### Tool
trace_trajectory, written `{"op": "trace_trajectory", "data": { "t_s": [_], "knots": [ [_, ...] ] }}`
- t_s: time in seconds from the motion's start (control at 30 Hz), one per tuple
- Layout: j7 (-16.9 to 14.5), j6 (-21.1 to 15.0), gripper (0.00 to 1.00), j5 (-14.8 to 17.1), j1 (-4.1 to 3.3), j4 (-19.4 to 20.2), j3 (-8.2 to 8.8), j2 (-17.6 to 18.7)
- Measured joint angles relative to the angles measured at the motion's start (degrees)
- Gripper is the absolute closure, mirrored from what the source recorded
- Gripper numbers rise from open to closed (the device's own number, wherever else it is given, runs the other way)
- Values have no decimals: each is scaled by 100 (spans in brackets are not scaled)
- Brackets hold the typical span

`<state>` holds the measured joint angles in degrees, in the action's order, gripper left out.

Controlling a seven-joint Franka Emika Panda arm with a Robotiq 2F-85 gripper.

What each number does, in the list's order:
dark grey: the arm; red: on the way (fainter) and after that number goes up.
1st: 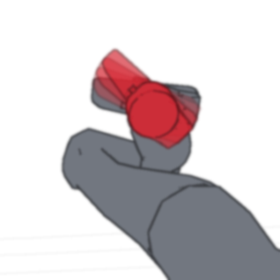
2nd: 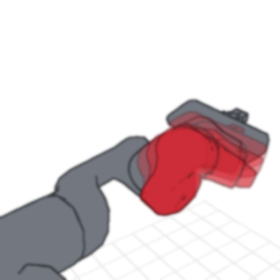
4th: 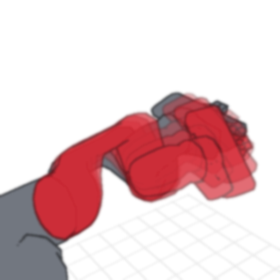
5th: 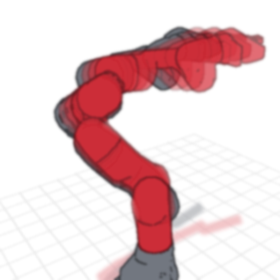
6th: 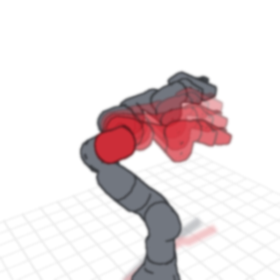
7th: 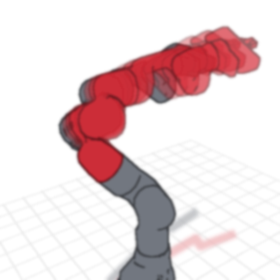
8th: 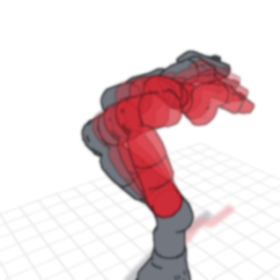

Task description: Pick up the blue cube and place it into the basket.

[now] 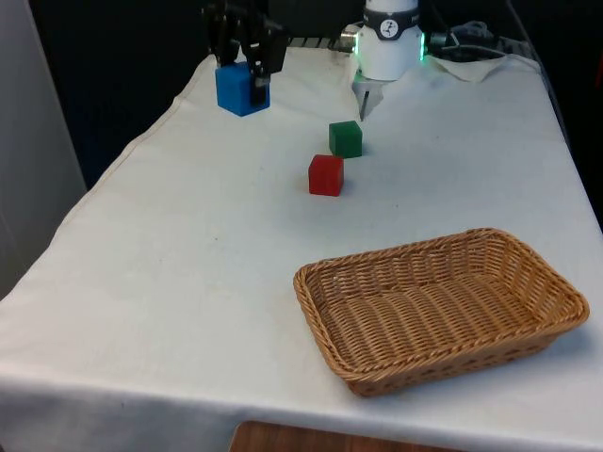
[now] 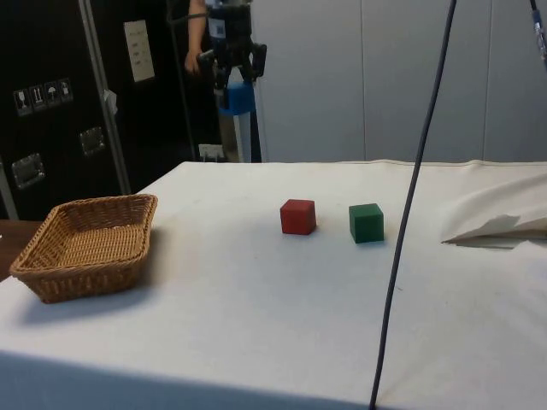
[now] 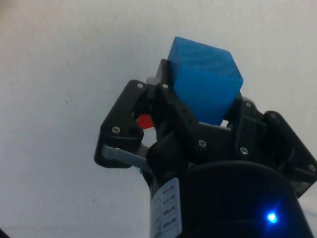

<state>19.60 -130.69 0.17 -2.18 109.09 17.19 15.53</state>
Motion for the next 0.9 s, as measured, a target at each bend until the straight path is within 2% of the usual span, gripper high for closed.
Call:
{"op": "trace_trajectory", "data": {
  "t_s": [0.13,0.4,0.67,0.9],
  "knots": [
    [23,120,100,-63,-17,-115,-23,6],
    [281,516,100,-395,-40,-579,-138,195],
    [361,796,100,-470,-63,-1008,-252,350],
    [367,900,100,-470,-74,-1341,-350,510]
  ]
}}
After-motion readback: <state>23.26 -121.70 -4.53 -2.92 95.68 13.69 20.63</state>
